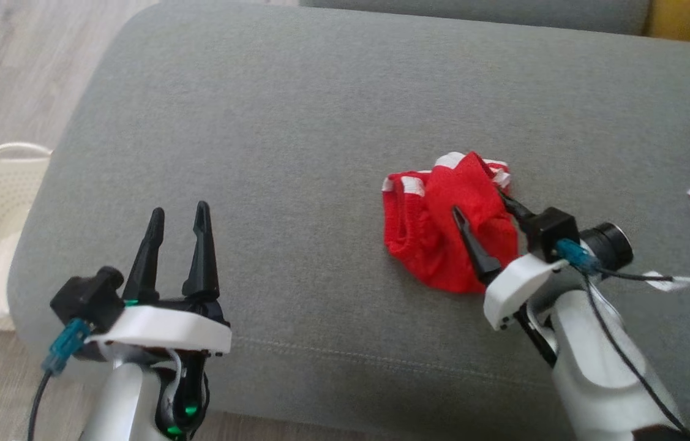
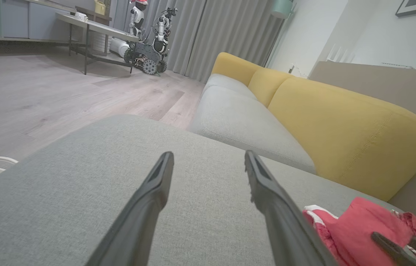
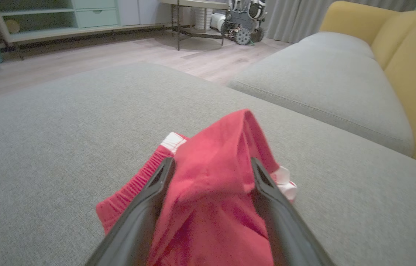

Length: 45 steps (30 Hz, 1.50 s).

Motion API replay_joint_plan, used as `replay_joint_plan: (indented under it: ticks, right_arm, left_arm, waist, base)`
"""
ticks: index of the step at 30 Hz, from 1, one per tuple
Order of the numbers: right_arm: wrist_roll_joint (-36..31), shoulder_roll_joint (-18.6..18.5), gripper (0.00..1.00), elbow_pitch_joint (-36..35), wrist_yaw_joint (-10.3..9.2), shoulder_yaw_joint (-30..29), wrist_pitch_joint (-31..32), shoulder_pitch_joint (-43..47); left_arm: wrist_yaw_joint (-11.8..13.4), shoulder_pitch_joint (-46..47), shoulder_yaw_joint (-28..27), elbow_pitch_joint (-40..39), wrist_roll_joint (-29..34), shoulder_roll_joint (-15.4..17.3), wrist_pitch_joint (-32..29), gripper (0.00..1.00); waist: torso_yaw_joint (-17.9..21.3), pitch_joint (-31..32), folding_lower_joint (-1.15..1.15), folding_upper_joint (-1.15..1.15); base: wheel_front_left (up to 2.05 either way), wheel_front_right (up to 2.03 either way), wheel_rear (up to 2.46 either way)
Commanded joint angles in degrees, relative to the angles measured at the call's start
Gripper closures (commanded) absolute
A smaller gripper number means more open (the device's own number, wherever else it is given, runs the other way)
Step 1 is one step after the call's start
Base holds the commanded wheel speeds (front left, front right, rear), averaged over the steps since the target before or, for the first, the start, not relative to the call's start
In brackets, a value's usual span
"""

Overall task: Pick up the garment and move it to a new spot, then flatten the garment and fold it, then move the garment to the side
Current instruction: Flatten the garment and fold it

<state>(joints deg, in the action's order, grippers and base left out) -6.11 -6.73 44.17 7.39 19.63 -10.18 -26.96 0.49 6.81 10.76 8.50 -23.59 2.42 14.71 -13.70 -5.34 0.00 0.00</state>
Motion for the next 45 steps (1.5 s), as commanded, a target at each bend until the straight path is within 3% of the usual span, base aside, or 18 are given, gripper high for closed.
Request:
replay_joint_plan:
  ticks: [1,8,15,30,31,32,33,45]
  right_arm:
    - [2.12,0.41,0.0,-3.95,0.1,-0.35,0.26,0.51]
    - [5.3,0.52,0.0,-14.72,0.1,-6.04,0.57,4.59]
    - [3.62,0.88,0.0,-21.75,0.1,-9.95,-0.63,8.65]
    - [-0.9,3.41,0.0,-22.59,0.1,-17.52,-2.3,11.61]
    - [-0.88,3.47,0.09,-22.34,0.1,-17.9,-2.33,11.58]
    - [-0.84,3.52,0.91,-22.0,0.1,-18.05,-2.37,11.53]
    - [-0.92,3.56,1.0,-21.64,0.1,-17.96,-2.44,11.49]
    - [0.12,3.78,1.0,-15.71,0.1,-14.09,-3.75,9.73]
  left_arm:
    - [-0.2,1.15,-2.23,-2.26,0.75,0.45,0.29,0.0]
    - [-0.64,1.58,-3.01,-3.55,1.09,0.45,0.29,0.0]
    - [-0.6,1.95,-2.59,-4.0,0.84,0.45,0.29,0.0]
    - [-0.63,2.74,-0.66,-4.0,0.96,0.45,0.29,0.0]
    - [-0.61,2.73,-0.51,-3.91,0.9,0.45,0.29,0.0]
    - [-0.63,2.7,-0.35,-3.83,0.89,0.45,0.29,0.0]
    - [-0.68,2.68,-0.16,-3.78,0.88,0.45,0.29,0.0]
    - [-0.53,3.07,0.28,-3.33,0.72,0.45,0.29,0.0]
  waist:
    - [1.45,0.63,0.0,0.0]
    - [5.22,0.64,0.0,0.0]
    - [7.3,0.02,0.0,0.0]
    - [6.41,-2.08,0.0,0.0]
    - [6.09,-2.19,0.0,0.0]
    - [5.79,-2.27,0.0,0.0]
    - [5.46,-2.39,0.0,0.0]
    - [1.43,-4.33,0.0,0.0]
  base:
    - [0.0,0.0,0.0]
    - [0.0,0.0,0.0]
    - [0.0,0.0,0.0]
    - [0.0,0.0,0.0]
    - [0.0,0.0,0.0]
    - [0.0,0.0,0.0]
    - [0.0,0.0,0.0]
    - [0.0,0.0,0.0]
